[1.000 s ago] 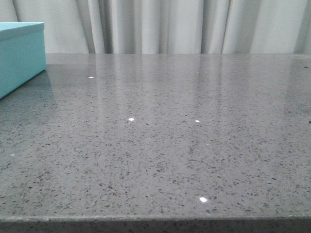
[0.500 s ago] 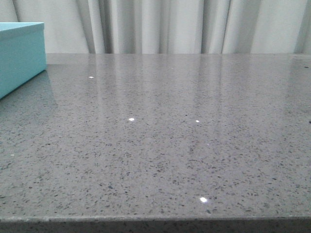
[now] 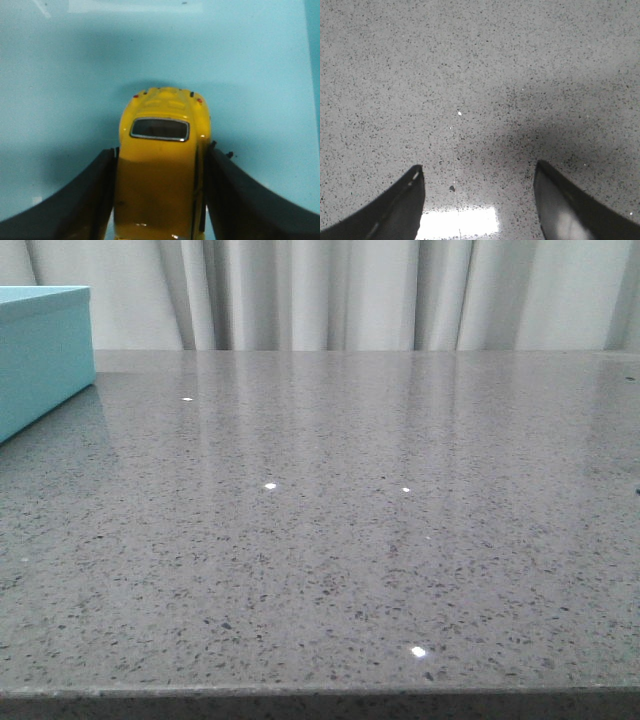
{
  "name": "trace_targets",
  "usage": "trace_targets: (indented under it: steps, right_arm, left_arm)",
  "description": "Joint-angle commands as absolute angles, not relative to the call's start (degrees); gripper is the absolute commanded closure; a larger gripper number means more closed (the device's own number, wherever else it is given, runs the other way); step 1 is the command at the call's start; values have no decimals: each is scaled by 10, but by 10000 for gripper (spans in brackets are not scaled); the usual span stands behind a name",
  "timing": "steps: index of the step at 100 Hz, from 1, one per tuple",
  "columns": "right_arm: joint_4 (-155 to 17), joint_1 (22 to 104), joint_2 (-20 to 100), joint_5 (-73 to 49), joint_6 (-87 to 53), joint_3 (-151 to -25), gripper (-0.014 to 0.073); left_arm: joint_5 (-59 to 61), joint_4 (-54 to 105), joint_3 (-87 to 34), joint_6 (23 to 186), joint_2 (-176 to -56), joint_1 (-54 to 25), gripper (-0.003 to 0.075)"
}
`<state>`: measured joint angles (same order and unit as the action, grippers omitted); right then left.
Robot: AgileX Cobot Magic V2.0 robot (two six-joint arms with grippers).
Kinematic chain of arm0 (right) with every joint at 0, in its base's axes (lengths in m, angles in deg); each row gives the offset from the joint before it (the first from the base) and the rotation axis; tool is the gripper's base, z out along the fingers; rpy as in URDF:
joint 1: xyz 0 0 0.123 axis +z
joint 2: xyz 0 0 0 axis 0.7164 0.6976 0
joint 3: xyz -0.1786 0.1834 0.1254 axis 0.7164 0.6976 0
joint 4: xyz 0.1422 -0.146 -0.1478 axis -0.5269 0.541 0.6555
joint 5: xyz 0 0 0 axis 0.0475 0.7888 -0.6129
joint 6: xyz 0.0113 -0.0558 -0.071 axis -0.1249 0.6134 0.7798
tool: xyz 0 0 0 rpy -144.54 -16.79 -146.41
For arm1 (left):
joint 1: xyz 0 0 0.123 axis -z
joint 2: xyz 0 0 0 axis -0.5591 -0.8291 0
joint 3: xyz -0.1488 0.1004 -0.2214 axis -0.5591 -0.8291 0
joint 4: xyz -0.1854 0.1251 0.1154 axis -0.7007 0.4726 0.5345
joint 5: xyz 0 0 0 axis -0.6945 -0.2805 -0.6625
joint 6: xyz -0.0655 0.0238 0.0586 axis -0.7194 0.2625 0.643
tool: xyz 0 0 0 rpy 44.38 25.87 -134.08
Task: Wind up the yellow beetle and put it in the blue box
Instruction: 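Open the left gripper and raise it out of the box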
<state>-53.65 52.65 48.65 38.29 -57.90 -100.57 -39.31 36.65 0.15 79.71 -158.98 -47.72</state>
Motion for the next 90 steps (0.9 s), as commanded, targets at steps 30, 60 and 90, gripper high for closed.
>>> trace_targets:
  steps: [30, 60, 90]
  right_arm:
    - [-533, 526, 474, 359, -572, -1019, 116]
    - [-533, 526, 474, 360, -572, -1019, 116]
    - [-533, 526, 454, 328, -551, -1019, 116]
  left_arm:
    - [-380, 357, 17, 794, -1572, -477, 340]
    - [-385, 341, 19, 794, -1571, -477, 225]
    - [-356, 324, 18, 807, -1485, -477, 265]
